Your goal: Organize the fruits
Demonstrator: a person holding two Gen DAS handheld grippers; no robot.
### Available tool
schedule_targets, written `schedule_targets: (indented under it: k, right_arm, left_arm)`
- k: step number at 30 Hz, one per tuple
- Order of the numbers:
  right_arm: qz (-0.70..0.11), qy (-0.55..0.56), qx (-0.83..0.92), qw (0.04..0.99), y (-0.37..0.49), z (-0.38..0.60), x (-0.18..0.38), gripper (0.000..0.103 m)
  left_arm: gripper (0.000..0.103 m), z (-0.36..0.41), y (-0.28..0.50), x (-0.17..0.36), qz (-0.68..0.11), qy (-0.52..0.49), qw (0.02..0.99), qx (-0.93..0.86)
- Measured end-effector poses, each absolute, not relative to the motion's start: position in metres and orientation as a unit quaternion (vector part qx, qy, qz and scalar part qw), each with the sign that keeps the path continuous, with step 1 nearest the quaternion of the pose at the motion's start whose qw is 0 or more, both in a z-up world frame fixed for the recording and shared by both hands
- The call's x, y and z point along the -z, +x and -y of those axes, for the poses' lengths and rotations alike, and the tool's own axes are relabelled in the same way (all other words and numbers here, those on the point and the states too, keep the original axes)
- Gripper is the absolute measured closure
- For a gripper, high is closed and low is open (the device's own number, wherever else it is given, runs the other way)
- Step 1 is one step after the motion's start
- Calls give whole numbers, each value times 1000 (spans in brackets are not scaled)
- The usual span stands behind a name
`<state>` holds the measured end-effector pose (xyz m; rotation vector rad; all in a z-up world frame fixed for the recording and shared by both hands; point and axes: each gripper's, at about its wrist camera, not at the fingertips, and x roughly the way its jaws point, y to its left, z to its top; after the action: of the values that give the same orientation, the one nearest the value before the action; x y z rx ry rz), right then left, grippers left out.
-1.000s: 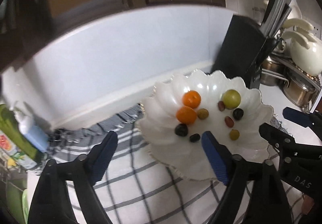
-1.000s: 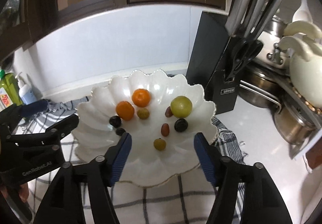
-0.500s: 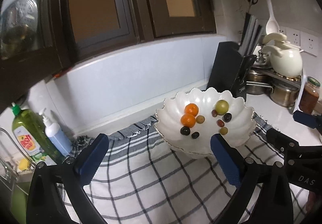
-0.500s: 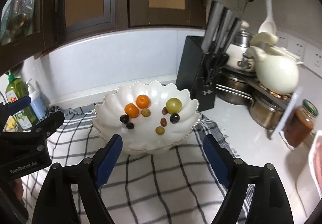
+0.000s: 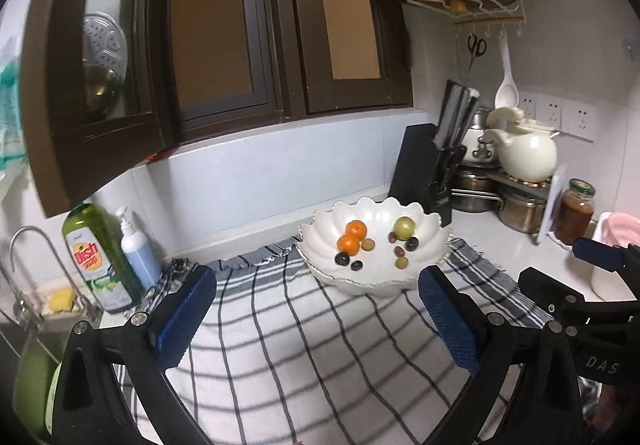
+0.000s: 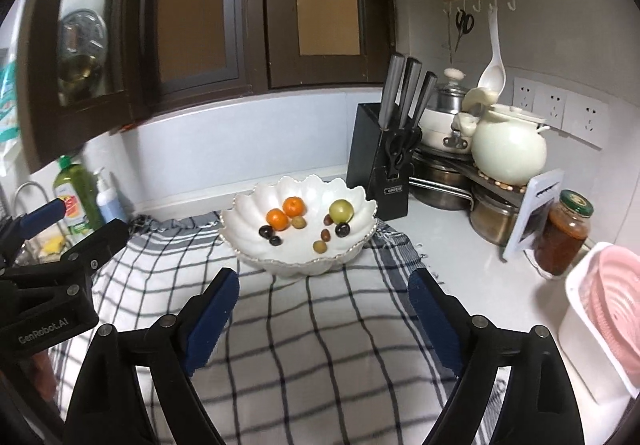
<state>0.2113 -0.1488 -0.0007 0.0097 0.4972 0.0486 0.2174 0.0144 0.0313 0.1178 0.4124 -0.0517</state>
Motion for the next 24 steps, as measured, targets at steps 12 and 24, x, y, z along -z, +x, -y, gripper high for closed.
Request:
schedule_targets:
  k: [12, 24]
  right_arm:
    - [-219, -1, -32, 975, 121, 162, -10, 13]
    - [-194, -13, -39, 980, 60, 163, -20, 11]
  left_arm:
    - [0, -6, 124, -37, -189, 65, 980, 10]
    - [0, -4, 62, -46, -178, 63, 982, 7]
